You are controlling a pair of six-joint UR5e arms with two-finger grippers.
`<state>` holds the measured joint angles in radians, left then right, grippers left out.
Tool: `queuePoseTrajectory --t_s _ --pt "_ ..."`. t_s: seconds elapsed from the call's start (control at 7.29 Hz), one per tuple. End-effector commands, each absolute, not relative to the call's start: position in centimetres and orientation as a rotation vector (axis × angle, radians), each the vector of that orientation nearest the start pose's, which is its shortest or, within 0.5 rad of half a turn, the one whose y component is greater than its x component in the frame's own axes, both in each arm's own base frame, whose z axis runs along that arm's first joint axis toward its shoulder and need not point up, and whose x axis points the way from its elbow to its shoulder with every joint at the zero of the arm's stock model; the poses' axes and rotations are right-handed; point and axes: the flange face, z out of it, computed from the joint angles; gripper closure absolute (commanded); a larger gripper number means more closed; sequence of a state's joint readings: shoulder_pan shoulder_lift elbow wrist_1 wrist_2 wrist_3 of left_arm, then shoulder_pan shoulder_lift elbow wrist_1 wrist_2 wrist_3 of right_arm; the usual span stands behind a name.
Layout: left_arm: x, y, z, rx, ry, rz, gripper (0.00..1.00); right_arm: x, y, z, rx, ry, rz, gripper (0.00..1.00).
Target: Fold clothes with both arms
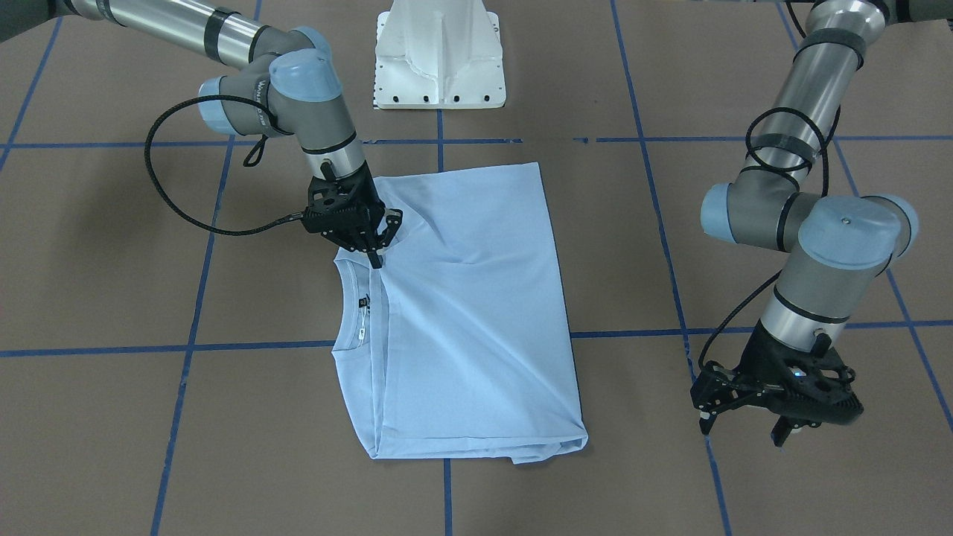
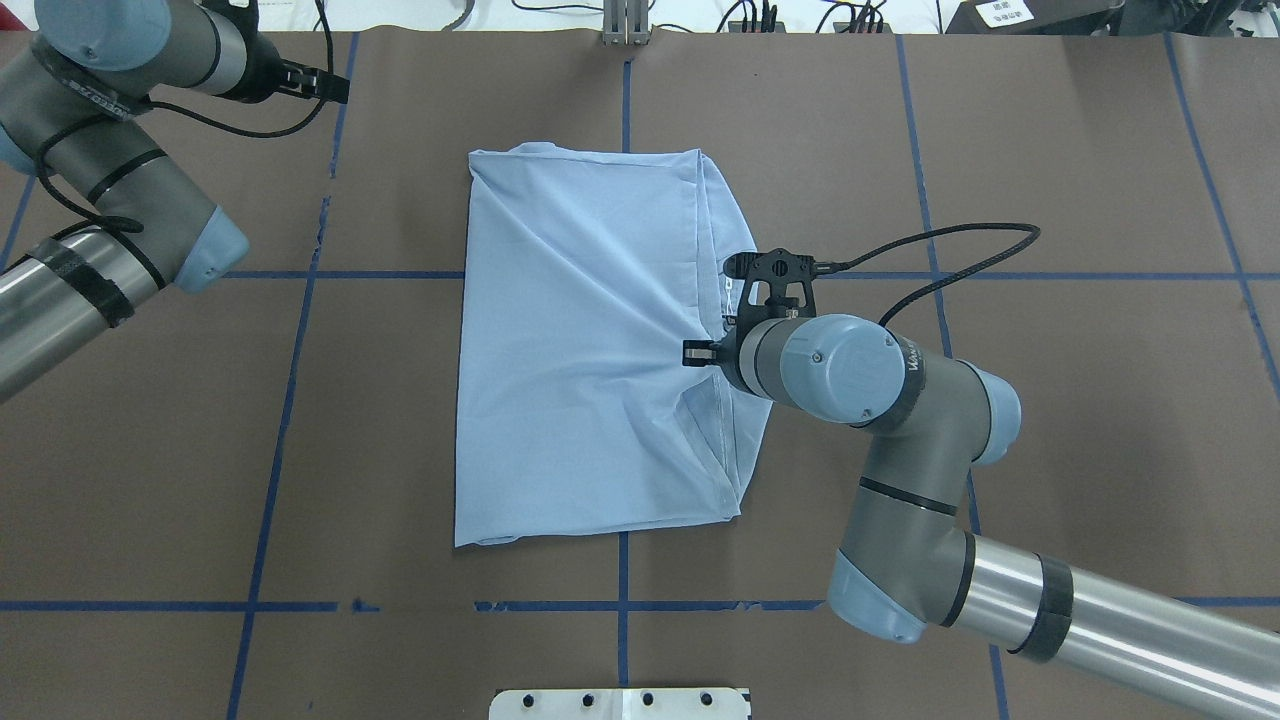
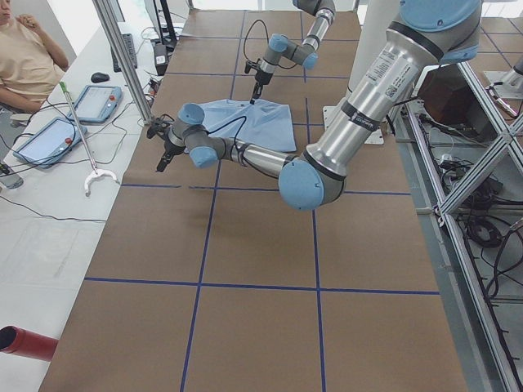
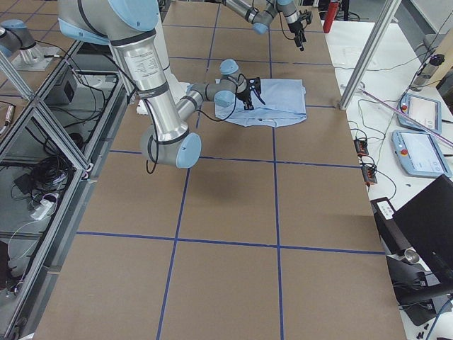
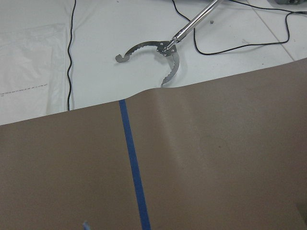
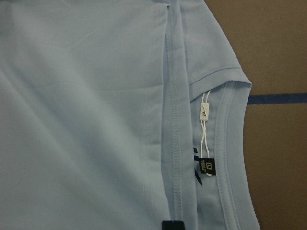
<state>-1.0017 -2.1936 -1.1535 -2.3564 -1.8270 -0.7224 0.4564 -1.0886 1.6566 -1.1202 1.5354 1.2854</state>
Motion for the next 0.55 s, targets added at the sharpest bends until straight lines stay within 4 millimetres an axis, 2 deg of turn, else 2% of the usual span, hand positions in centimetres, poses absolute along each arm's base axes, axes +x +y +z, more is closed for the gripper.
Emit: queuePoseTrajectory --t_s 0.0,0.14,0.27,0.41 --pt "32.2 -70.5 39.8 0.643 0.78 -0.015 0.0 -53.8 -41.0 30.8 0.398 -0.919 0.183 1.0" --pt "32.2 -70.5 39.8 0.643 0.78 -0.015 0.0 -53.8 -41.1 30.6 0.402 -0.92 0.183 1.0" --pt "32.2 -70.5 39.8 0.643 0.78 -0.015 0.0 -53.6 -41.4 30.5 0.408 -0.916 0.178 0.27" --pt "32.2 -70.5 39.8 0.643 0.78 -0.015 0.0 -53.1 -42.0 29.4 0.416 -0.932 0.181 0.0"
